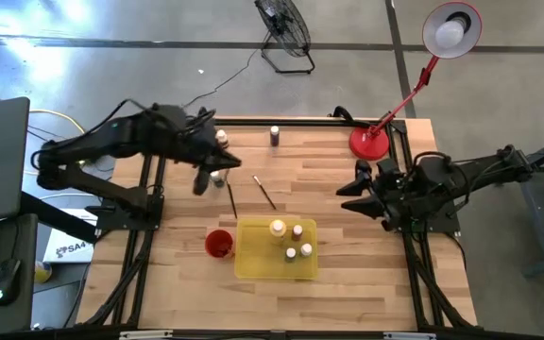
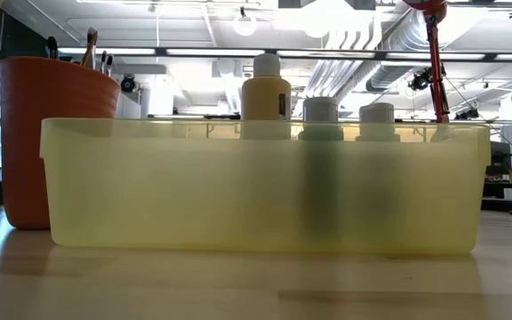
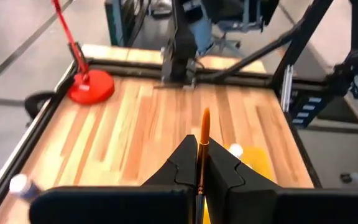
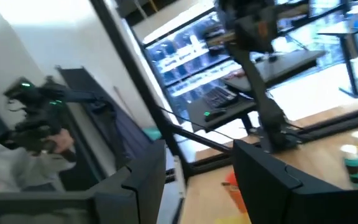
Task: Pick & Place Paint Supplies
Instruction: Put the golden paintbrush into the orange cup
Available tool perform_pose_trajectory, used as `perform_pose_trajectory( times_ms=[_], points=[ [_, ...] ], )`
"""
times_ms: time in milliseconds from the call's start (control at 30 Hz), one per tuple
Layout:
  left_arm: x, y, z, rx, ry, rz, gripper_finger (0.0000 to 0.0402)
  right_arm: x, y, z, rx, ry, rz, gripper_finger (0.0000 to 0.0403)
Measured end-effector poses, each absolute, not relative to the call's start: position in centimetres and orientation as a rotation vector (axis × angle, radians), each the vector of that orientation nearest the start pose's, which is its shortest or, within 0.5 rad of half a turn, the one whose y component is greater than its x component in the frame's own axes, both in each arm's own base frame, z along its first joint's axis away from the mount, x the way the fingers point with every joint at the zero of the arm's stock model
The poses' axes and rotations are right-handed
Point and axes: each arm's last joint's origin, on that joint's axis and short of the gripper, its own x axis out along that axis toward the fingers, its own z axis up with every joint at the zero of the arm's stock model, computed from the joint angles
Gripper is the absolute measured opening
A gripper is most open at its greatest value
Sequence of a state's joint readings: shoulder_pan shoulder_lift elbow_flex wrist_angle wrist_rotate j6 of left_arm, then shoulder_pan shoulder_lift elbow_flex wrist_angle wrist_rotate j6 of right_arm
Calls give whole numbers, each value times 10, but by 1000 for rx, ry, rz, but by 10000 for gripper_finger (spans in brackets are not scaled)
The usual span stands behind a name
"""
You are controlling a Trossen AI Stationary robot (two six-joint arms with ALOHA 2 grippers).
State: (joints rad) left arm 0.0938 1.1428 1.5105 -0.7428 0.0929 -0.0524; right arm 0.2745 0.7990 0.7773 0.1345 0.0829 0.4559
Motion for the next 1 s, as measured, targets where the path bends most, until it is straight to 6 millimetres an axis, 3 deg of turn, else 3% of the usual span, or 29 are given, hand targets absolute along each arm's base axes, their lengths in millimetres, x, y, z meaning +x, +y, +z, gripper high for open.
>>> perform_pose_trajectory(
  times_ms=[167, 400, 533, 767, 1000],
  points=[
    [192, -3, 440, -92, 425, 34, 2, 173, 44, 356, 459, -59, 138, 174],
    [201, -32, 369, -181, 342, -75, 2, 173, 42, 356, 467, -77, 77, 174],
    [195, -42, 332, -247, 348, -109, 2, 173, 41, 356, 470, -85, 44, 174],
    [190, -57, 298, -228, 397, -158, 2, 173, 40, 357, 476, -102, 7, 174],
    [196, -61, 276, -204, 428, -163, 2, 173, 40, 358, 478, -106, 8, 174]
  ],
)
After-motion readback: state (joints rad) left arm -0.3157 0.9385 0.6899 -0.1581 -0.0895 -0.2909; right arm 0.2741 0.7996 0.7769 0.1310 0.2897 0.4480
